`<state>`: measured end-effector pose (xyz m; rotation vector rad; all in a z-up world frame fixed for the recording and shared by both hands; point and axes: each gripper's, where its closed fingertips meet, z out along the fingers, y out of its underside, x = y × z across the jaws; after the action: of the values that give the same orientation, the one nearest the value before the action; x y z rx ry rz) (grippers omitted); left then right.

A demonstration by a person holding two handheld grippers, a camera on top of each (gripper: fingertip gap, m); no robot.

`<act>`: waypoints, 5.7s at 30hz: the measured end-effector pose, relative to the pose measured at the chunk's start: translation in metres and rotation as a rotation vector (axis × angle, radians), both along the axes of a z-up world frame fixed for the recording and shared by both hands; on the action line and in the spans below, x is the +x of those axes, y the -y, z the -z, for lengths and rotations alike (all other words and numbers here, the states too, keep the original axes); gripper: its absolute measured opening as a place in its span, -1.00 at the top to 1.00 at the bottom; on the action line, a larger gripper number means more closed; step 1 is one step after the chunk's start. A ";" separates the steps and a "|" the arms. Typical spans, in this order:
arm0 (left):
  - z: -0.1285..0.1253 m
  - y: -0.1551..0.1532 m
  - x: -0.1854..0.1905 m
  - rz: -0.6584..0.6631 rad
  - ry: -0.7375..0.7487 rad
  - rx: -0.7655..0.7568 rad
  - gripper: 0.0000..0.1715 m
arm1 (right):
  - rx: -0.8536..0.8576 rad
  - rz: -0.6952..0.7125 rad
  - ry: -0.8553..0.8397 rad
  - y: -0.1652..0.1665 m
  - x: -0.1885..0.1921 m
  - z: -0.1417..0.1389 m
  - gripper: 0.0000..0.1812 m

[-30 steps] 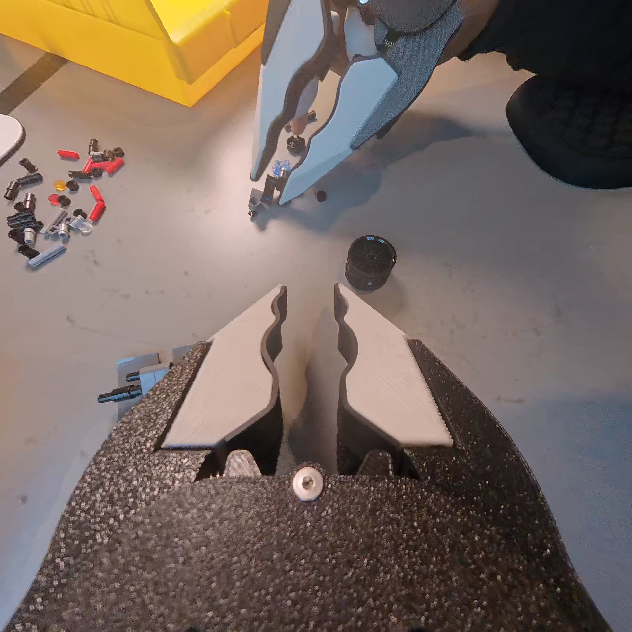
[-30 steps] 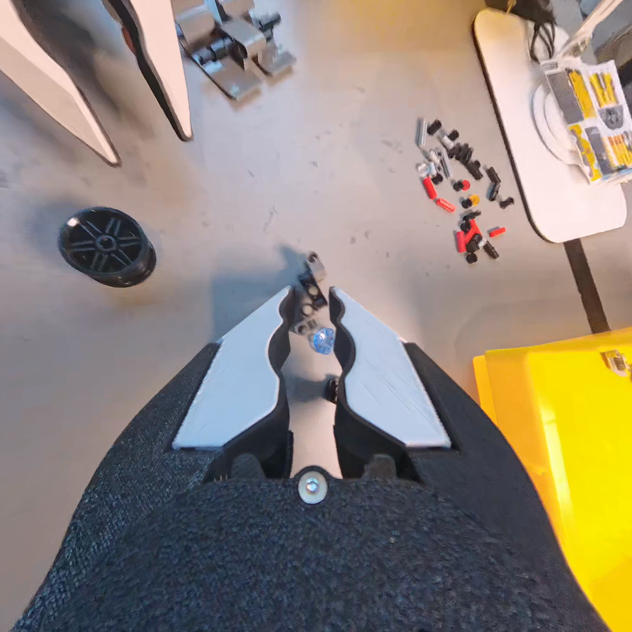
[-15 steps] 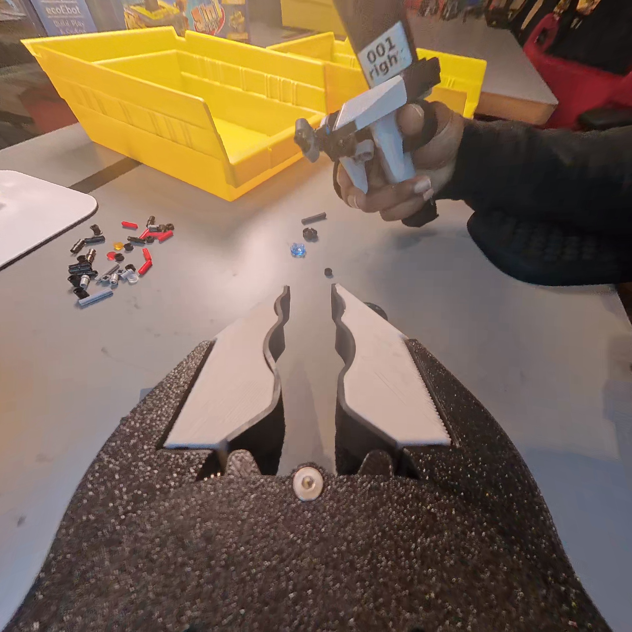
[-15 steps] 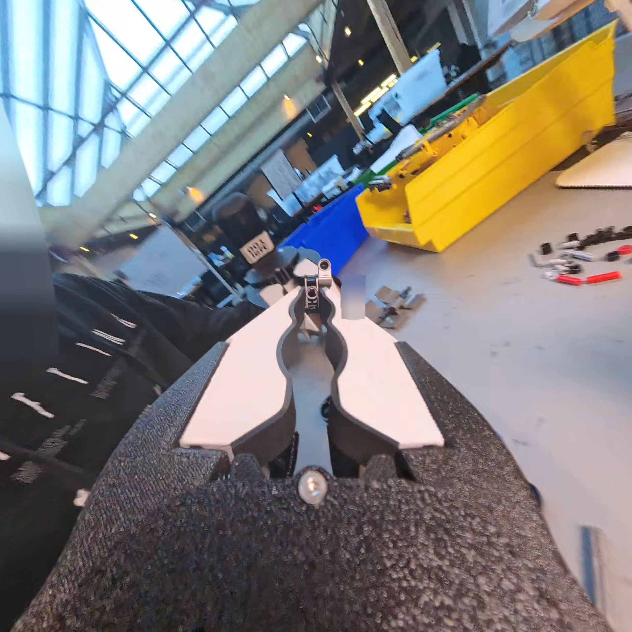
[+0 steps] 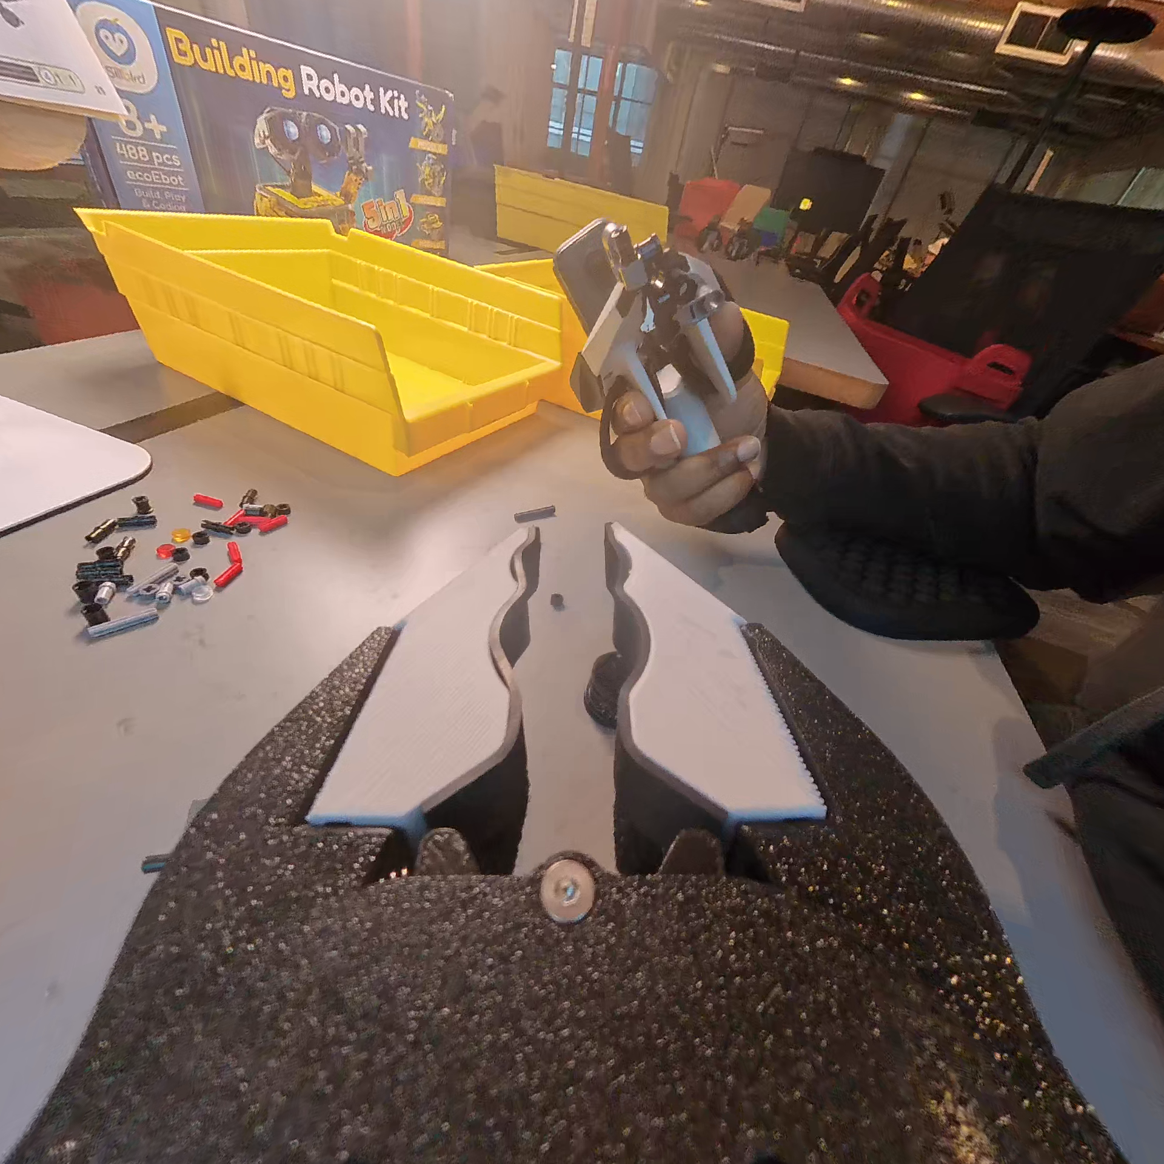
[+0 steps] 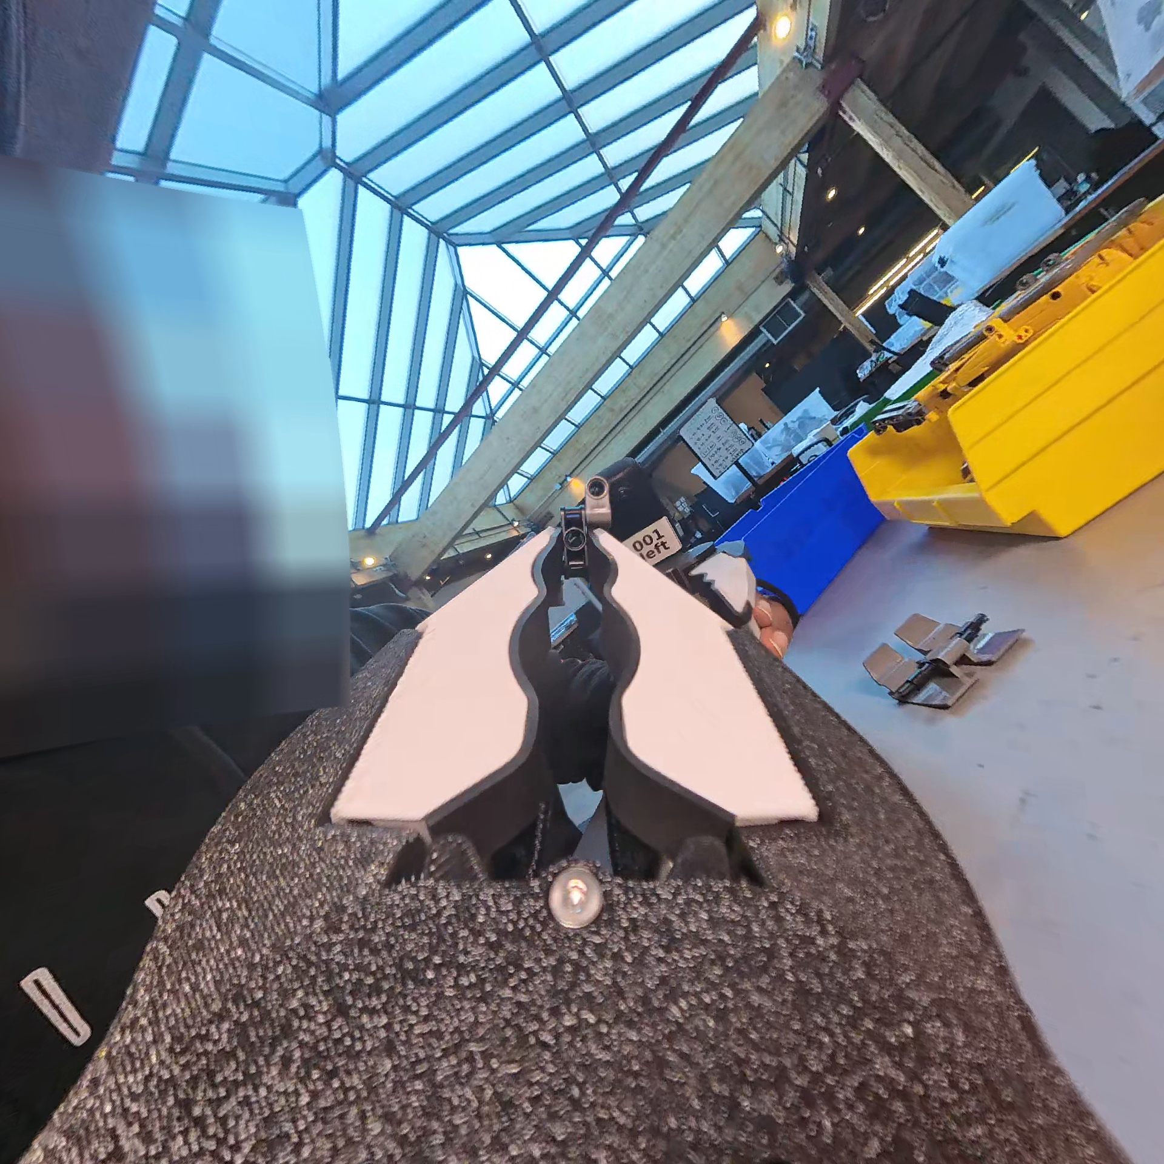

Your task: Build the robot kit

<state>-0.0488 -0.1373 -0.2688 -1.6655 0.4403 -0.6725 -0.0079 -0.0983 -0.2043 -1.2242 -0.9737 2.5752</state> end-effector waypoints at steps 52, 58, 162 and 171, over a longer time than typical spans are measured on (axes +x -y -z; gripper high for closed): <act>-0.013 -0.024 -0.012 -0.156 0.167 -0.025 0.93 | 0.826 0.333 0.215 0.024 -0.039 0.063 0.80; -0.007 -0.027 -0.016 -0.132 0.315 -0.124 0.92 | 0.918 0.427 0.209 0.017 -0.041 0.060 0.87; 0.012 0.024 0.033 0.250 -0.066 -0.115 0.82 | 1.131 0.044 0.209 0.072 -0.008 0.079 0.75; 0.013 0.010 0.035 0.220 -0.023 -0.130 0.82 | 1.141 0.068 0.248 0.062 -0.011 0.087 0.84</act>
<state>-0.0133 -0.1475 -0.2821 -1.7644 0.6136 -0.8601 -0.0188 -0.1603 -0.2915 -1.1198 -1.9556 1.3207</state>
